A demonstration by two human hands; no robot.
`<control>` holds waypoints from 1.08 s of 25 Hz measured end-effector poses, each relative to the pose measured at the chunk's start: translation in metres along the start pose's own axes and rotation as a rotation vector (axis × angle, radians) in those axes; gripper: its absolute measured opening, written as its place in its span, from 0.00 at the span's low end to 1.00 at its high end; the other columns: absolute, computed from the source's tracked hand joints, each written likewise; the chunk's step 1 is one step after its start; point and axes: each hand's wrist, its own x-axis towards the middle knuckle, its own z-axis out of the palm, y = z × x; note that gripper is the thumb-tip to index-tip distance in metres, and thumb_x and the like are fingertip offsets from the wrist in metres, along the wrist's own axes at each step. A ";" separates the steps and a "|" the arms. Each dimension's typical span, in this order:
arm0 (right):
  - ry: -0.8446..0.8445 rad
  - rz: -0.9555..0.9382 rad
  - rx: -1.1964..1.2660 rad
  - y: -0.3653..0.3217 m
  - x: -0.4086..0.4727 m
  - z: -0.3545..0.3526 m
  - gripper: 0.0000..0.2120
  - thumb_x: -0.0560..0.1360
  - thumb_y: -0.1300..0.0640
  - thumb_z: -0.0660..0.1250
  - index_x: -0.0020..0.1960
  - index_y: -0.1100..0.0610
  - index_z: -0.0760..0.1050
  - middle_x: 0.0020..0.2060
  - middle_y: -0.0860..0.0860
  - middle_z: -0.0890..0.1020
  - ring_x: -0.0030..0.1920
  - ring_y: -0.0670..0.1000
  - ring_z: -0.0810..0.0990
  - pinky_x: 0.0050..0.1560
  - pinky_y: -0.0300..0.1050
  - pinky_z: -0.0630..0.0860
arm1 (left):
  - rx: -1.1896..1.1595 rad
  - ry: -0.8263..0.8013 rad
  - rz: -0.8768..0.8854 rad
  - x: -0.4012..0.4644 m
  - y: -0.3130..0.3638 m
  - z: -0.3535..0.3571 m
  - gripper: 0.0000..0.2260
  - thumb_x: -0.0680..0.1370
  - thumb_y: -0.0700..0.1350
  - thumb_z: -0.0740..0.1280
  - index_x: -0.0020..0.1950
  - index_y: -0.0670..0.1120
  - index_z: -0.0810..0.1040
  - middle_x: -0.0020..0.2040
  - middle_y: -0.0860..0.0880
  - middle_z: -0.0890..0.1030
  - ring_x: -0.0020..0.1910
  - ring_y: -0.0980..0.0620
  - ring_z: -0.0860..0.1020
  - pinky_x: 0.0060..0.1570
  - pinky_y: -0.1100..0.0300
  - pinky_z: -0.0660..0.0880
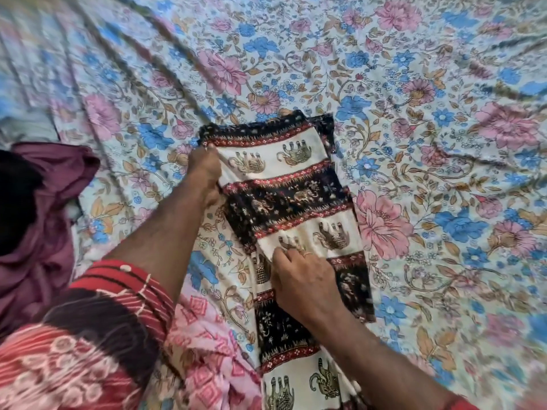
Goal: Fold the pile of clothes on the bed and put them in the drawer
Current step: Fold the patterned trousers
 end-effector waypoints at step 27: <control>-0.060 0.253 0.156 0.034 -0.257 -0.001 0.19 0.73 0.32 0.67 0.50 0.47 0.78 0.44 0.42 0.79 0.44 0.43 0.76 0.54 0.54 0.73 | 0.086 0.136 -0.049 -0.211 -0.208 -0.040 0.05 0.81 0.40 0.68 0.54 0.50 0.79 0.46 0.56 0.78 0.48 0.47 0.82 0.51 0.49 0.83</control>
